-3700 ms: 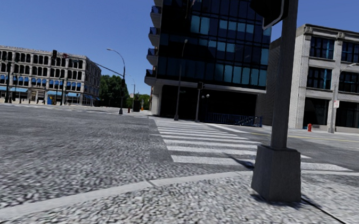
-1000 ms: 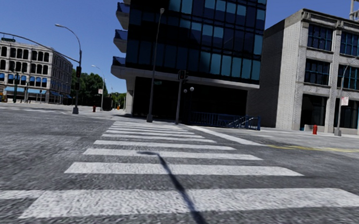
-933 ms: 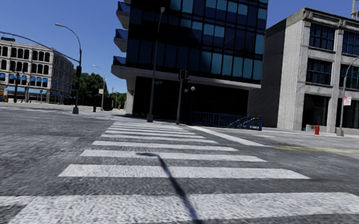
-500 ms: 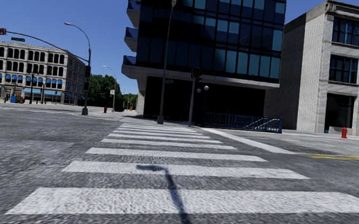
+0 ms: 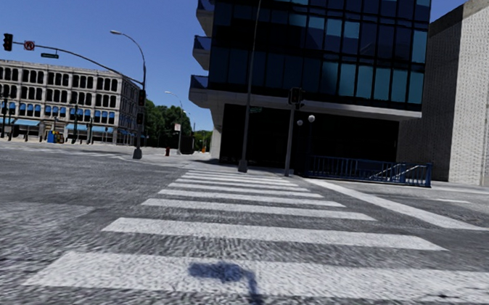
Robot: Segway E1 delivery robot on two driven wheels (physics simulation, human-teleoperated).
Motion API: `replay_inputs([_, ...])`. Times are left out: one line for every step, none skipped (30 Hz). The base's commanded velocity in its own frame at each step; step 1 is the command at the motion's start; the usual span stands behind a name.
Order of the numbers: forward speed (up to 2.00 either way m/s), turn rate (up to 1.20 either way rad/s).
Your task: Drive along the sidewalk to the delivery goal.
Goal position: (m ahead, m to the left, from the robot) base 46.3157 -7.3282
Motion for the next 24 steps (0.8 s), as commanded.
replay_inputs([2.0,0.38])
replay_inputs([2.0,0.38])
replay_inputs([2.0,0.38])
replay_inputs([2.0,0.38])
replay_inputs([2.0,0.38])
replay_inputs([2.0,0.33])
replay_inputs([2.0,0.19])
replay_inputs([2.0,0.0])
replay_inputs([2.0,0.0])
replay_inputs([2.0,0.0])
replay_inputs([2.0,0.0])
replay_inputs([2.0,0.0])
replay_inputs([2.0,0.0])
replay_inputs([2.0,0.0])
replay_inputs([2.0,0.0])
replay_inputs([2.0,0.0])
replay_inputs([2.0,0.0])
replay_inputs([2.0,0.0])
replay_inputs([2.0,0.0])
replay_inputs([2.0,0.0])
replay_inputs([2.0,0.0])
replay_inputs([2.0,0.0])
replay_inputs([2.0,0.0])
replay_inputs([2.0,0.0])
